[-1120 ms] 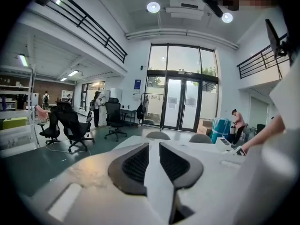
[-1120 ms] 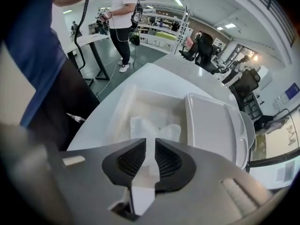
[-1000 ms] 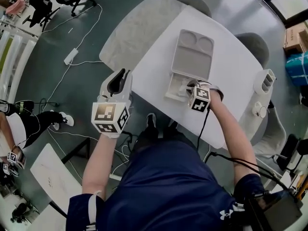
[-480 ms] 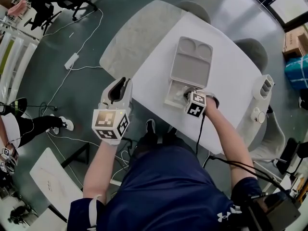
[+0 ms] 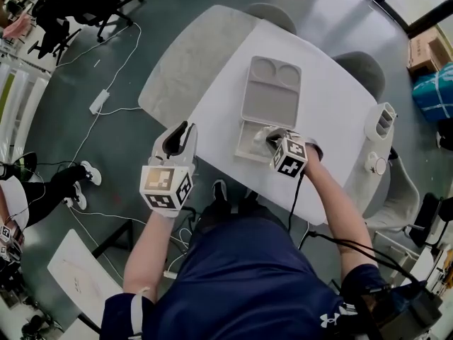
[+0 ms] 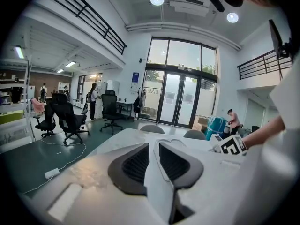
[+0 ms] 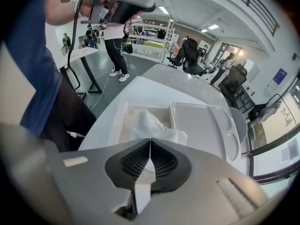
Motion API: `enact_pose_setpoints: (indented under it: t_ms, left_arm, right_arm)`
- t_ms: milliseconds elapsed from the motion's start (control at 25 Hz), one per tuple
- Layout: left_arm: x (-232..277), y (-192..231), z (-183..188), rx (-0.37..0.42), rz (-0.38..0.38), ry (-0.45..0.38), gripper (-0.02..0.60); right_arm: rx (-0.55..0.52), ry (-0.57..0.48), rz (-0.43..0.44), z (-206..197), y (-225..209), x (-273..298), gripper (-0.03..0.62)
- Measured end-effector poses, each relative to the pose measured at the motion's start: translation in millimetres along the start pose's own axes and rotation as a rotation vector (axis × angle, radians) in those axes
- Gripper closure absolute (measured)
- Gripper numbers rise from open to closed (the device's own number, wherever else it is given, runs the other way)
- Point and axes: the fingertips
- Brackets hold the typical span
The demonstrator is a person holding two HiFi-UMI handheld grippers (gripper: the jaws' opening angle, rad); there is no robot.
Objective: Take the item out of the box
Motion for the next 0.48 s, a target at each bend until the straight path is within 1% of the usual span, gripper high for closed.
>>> enact_pose_setpoints:
  t_ms: [280,400,480]
  left_arm:
    - [5.1,-6.6,6.3,0.008,-0.014,-0.011,0.505]
    - [6.8,-8.7,6.2,0.013,-0.011,-0.007,0.505]
    - [6.5,-7.9,5.5,0.013,-0.004,-0.001,0.505]
  right_arm:
    - [0.155,-0.141,-0.104,24.6,-41.6,-34.1,0.586]
    - [0.267,-0.183,-0.135,24.5,-63.1,-43.3,0.586]
    - [0.365,-0.205,-0.161,22.1,-78.0,-47.4,0.586]
Point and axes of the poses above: the fingertips, and each gripper's own axes: x forward along the fingers, y to its left, z out of its top, and after that the axes turned 12 degrees about -y, right-handed
